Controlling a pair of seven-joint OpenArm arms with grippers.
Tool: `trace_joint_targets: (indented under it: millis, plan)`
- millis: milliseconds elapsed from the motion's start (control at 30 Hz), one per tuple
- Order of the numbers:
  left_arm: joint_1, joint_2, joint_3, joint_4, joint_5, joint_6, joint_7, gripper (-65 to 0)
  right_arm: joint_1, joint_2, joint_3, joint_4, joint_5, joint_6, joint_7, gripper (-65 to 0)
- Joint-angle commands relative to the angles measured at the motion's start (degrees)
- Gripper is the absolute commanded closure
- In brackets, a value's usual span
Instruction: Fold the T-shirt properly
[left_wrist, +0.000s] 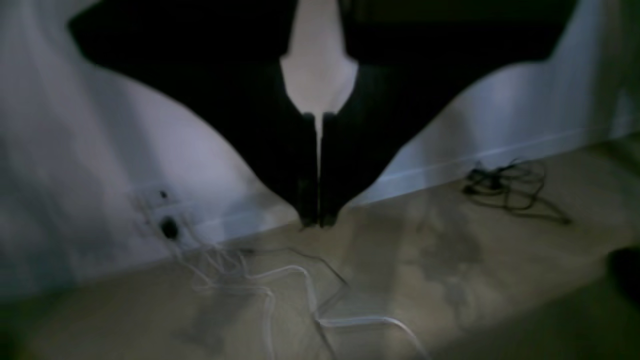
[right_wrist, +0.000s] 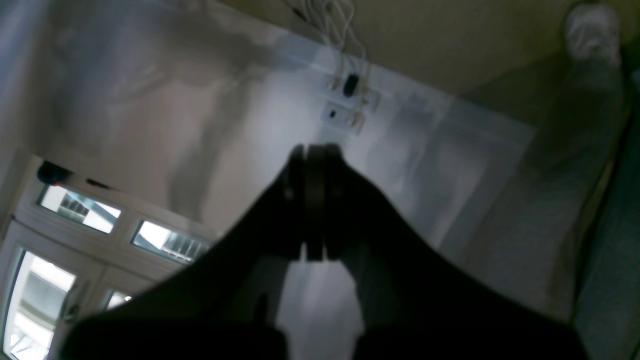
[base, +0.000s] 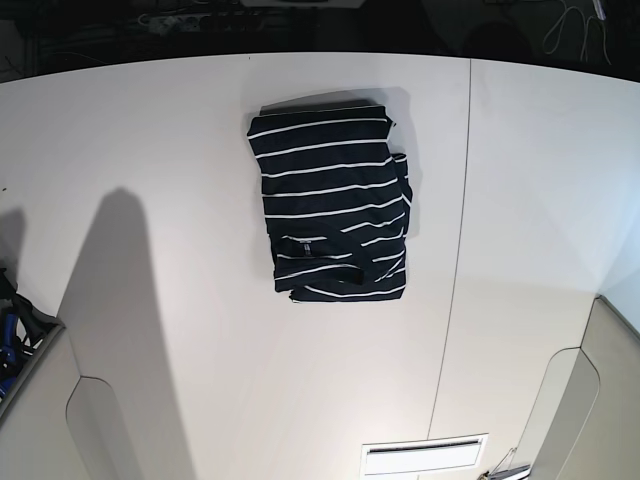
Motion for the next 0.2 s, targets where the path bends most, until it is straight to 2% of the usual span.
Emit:
trace_joint_targets:
  millis: [0,167]
  plan:
    - [-0.07,-0.04,0.66,-0.52,0.11,-0.02,0.79,-1.3,-0.22,0.61,0.13,-0.35,0.00,0.09,-1.05,0.0]
    - [-1.44,1.31,1.68,-1.05,1.16,-0.02,0.72,-1.3,0.24,-0.48,0.39,-0.57,0.00,0.09,-1.03,0.0]
